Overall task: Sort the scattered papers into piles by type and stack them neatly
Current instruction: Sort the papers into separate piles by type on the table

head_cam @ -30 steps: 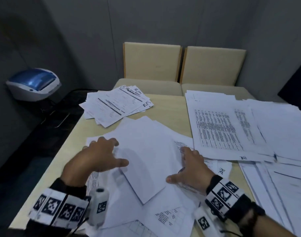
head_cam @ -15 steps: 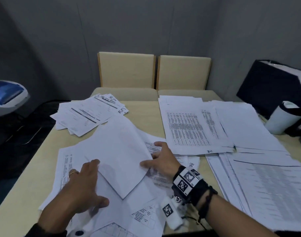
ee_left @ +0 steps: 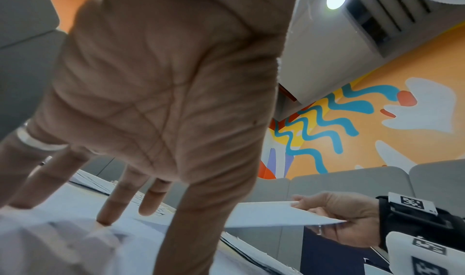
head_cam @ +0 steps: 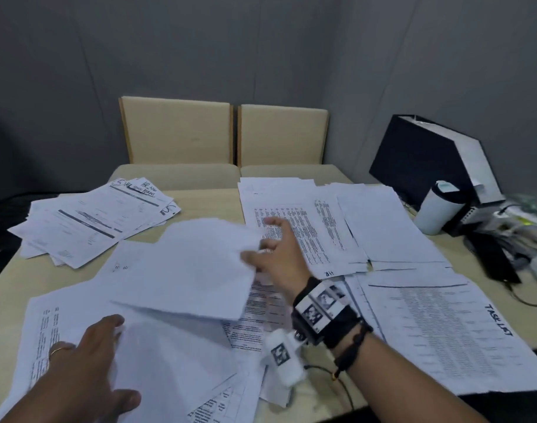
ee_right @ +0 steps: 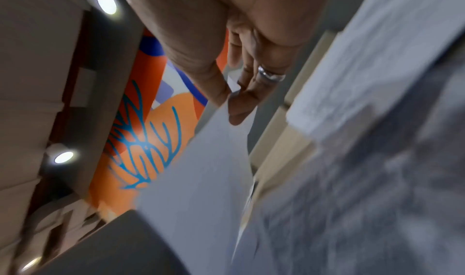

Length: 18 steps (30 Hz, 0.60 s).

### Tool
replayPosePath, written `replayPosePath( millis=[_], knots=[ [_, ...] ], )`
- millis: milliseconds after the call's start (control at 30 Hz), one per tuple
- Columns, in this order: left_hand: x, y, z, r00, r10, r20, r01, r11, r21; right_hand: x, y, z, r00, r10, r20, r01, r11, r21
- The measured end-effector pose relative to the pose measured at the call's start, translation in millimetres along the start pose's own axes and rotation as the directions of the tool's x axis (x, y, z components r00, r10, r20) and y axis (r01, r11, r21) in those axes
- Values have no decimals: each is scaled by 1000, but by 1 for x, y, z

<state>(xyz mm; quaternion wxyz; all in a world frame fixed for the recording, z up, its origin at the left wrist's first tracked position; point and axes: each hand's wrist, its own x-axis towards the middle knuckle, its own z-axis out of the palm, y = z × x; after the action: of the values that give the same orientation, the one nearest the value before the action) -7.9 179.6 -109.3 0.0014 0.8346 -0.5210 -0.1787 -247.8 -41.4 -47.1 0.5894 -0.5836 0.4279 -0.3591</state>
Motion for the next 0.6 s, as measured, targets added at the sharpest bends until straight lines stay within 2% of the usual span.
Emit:
replayPosePath(
  millis=[67, 167, 267, 333, 367, 400, 467, 533, 600],
  knots=[
    [-2, 4, -5, 1000, 1, -11, -1, 1000, -6, 19, -9, -40, 985, -100, -137, 100, 995, -7],
    [-7, 15, -15, 1000, 13, -7, -12, 999, 51, 46, -8, -110, 894, -192, -404, 164, 981, -104],
    [-6, 16, -17, 998, -10, -59, 10, 1000, -5, 62, 6, -186, 755, -169, -633, 97, 984, -148],
    [-1, 4, -9, 999, -25, 21, 25, 1000, -13, 74, 26, -237, 700, -88, -708, -13, 991, -136],
    [8, -13, 8, 997, -63, 52, 62, 998, 35, 78, 35, -259, 707, -35, -707, -94, 985, -142],
    [19, -28, 25, 999, -41, 36, 41, 999, 6, 82, 46, -278, 728, 15, -686, -181, 969, -171],
    [28, -42, 41, 995, -19, 100, 19, 1000, -2, 85, 60, -301, 752, 94, -652, -305, 927, -219],
    [23, -35, 32, 993, 2, 121, -7, 999, 40, 85, 69, -311, 757, 135, -640, -348, 912, -218],
    [14, -26, 25, 998, 32, 46, -32, 999, -10, 86, 79, -317, 758, 170, -629, -381, 899, -216]
  ],
)
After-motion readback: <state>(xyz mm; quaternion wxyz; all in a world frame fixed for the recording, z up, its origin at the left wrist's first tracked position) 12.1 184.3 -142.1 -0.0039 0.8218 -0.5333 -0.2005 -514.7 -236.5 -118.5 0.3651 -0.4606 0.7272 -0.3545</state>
